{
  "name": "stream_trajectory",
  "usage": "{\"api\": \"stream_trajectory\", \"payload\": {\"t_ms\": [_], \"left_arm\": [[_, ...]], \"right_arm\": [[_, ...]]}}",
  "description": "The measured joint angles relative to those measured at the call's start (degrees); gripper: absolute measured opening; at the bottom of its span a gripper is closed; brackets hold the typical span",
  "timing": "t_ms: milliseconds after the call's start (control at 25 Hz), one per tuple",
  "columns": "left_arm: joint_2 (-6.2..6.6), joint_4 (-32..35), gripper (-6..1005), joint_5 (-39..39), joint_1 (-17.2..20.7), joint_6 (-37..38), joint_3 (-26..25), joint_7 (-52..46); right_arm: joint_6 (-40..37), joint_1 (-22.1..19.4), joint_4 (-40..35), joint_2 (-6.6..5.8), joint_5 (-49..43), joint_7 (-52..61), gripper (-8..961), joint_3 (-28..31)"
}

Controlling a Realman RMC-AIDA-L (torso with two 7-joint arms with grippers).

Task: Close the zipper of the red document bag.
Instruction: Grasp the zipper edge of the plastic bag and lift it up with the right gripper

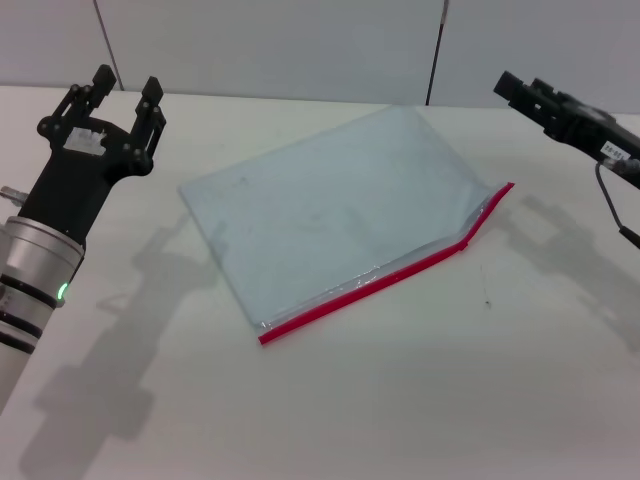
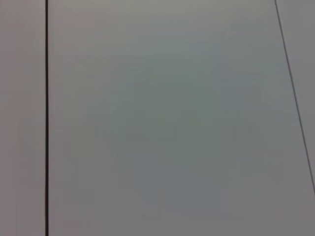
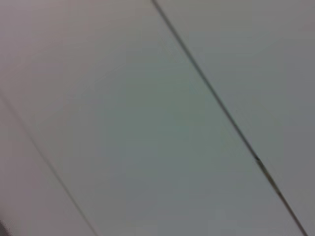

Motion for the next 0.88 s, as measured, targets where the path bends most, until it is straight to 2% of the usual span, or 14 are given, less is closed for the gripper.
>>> {"api": "stream_trajectory", "payload": {"t_ms": [120, 240, 360, 480, 720, 880], "left_arm": [[0.00, 0.00, 523, -0.10, 0.11, 0.00, 0.00, 0.00], [0.00, 0.00, 521, -0.12, 0.15, 0.00, 0.00, 0.00], [0.00, 0.00, 520, -0.09, 0.13, 0.00, 0.00, 0.00], [0.00, 0.00, 518, -0.12, 0.15, 0.00, 0.00, 0.00], [0.00, 0.00, 514, -0.11, 0.18, 0.00, 0.00, 0.00], [0.00, 0.00, 512, -0.09, 0.30, 0.00, 0.00, 0.00]], "right_arm": [[-5.33, -0.97, 1.07, 0.34, 0.76, -10.43, 742, 1.37], [-8.91, -2.87, 5.78, 0.58, 4.46, -26.54, 730, 4.19], [-9.56, -4.89, 11.39, 0.63, 9.93, -41.54, 728, 6.64], [-9.01, -5.77, 14.22, 0.64, 13.50, -49.57, 726, 7.46], [-7.31, -5.88, 14.88, 0.62, 15.66, -48.61, 723, 7.59], [-2.13, -4.46, 12.29, 0.09, 13.47, -35.94, 722, 5.13]]}}
